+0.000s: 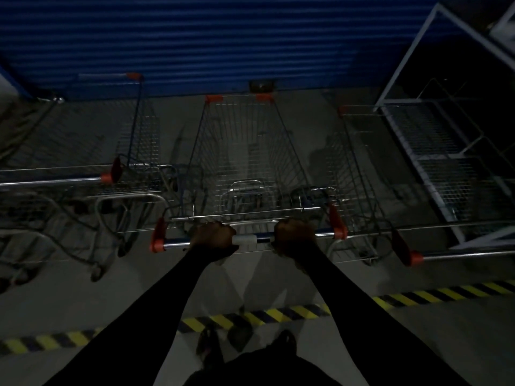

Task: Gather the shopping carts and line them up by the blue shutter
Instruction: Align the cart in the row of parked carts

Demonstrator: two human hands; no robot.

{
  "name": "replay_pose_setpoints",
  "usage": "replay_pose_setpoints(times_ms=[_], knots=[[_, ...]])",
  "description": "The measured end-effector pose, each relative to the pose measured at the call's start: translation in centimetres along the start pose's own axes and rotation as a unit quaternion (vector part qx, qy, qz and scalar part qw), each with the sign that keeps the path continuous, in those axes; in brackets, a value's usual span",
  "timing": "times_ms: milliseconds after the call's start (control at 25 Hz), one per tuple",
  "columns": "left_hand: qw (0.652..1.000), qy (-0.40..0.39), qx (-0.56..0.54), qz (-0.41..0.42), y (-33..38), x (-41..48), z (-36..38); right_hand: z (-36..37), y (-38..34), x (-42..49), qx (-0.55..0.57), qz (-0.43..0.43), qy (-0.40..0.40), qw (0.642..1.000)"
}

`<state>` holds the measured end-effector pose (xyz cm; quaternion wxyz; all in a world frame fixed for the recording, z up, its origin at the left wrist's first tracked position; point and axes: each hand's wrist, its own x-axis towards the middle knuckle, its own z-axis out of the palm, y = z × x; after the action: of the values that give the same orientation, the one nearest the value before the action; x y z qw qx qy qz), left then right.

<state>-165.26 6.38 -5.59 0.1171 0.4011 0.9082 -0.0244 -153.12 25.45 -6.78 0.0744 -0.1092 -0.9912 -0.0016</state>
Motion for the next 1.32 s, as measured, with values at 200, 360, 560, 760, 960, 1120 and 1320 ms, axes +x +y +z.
replay_pose_setpoints(times_ms=[200, 360, 560, 760, 960, 1120, 1320], knots=[[0.998, 0.041, -0.005, 0.041, 0.4, -2.5, 0.4, -1.0, -1.2, -2.4, -0.031, 0.016, -0.009, 0.999], [0.998, 0.026, -0.032, 0.053, 1.1, -3.9, 0.0, -1.1, -1.3, -3.9, -0.054, 0.016, -0.035, 0.998], [0.998, 0.032, -0.034, 0.048, 1.9, -4.5, 0.4, -1.1, -1.0, -4.4, -0.074, 0.039, -0.084, 0.993], [0.999, 0.012, -0.029, 0.033, 1.8, -4.5, 0.6, -2.1, -1.3, -4.0, -0.059, 0.054, -0.117, 0.99], [1.0, 0.002, -0.014, 0.019, 1.9, -5.2, 0.6, -1.7, -1.6, -5.0, -0.077, 0.042, -0.143, 0.986], [1.0, -0.004, -0.021, 0.021, 2.6, -5.1, 0.5, -1.9, -0.9, -5.1, -0.066, 0.043, -0.124, 0.989], [0.999, 0.008, -0.042, 0.03, 2.9, -5.5, 0.8, -2.0, -0.9, -5.3, -0.067, 0.044, -0.104, 0.991]])
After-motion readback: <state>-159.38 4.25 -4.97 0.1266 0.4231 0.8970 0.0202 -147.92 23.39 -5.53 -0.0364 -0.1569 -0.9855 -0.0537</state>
